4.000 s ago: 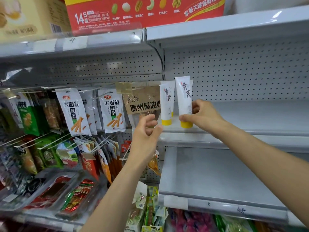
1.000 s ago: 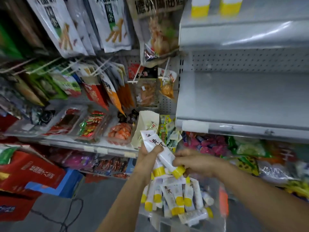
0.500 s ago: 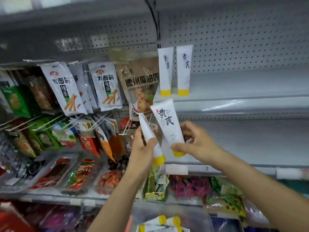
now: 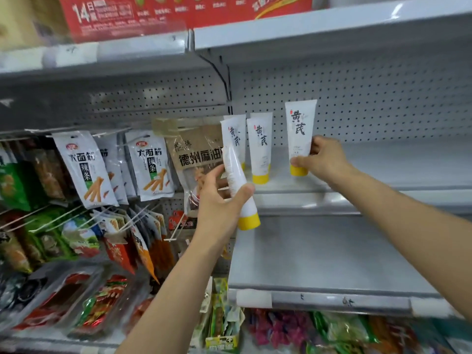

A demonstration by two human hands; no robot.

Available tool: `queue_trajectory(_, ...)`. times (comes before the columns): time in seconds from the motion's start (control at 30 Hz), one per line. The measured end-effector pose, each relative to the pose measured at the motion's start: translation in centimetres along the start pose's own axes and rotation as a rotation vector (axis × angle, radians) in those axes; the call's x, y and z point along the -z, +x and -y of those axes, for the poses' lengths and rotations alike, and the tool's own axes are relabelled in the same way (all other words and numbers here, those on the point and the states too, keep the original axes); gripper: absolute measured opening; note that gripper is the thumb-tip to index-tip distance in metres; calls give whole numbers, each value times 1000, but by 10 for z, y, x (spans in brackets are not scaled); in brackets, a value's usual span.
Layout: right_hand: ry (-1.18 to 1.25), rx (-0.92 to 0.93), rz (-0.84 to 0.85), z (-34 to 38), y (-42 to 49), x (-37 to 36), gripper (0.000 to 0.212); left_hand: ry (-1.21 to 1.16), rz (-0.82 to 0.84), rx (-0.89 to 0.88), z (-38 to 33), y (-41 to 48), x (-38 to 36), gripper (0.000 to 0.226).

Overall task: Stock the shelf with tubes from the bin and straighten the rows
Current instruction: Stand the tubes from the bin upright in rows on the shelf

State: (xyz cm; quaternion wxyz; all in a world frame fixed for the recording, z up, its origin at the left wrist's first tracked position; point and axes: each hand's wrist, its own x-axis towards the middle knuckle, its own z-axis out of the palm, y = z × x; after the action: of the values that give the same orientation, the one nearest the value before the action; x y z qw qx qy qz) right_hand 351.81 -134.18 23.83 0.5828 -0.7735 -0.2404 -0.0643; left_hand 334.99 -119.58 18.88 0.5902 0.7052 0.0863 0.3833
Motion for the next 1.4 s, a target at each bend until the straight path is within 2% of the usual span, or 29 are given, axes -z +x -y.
queue_trajectory(0.1, -100, -53, 25, -17, 26, -5, 51, -13, -10, 6, -1, 7, -15, 67)
queue_trajectory(0.3, -229, -31, 62, -31, 55, -14, 49, 7, -33, 16, 0, 13, -31, 59)
queue_trajectory(0.67, -263, -57, 126, -36, 70, -17, 56, -4, -27, 12, 4, 14, -36, 59)
queue_trajectory(0.73, -255, -59, 81, -32, 61, -14, 56, -11, -18, 15, 5, 14, -35, 60)
queue_trajectory(0.83, -159, 103, -37, -22, 40, -9, 33, -24, -1, 24, 6, 14, -34, 57)
queue_trajectory(0.9, -97, 220, -45, -12, 19, -8, 21, -39, 2, 25, 6, 12, -35, 58)
queue_trajectory(1.0, -76, 299, 129, 3, -14, -7, 21, -73, -4, 22, 4, 9, -37, 59)
queue_trajectory(1.1, -208, 269, 337, 8, -41, -7, 34, -104, 7, 35, 0, 7, -38, 58)
queue_trajectory(1.23, -57, 204, 574, 10, -59, -8, 38, -164, 26, 46, -6, 3, -42, 56)
queue_trajectory(1.4, -44, 203, 557, 10, -60, -11, 28, -166, 64, 61, -11, -1, -46, 60)
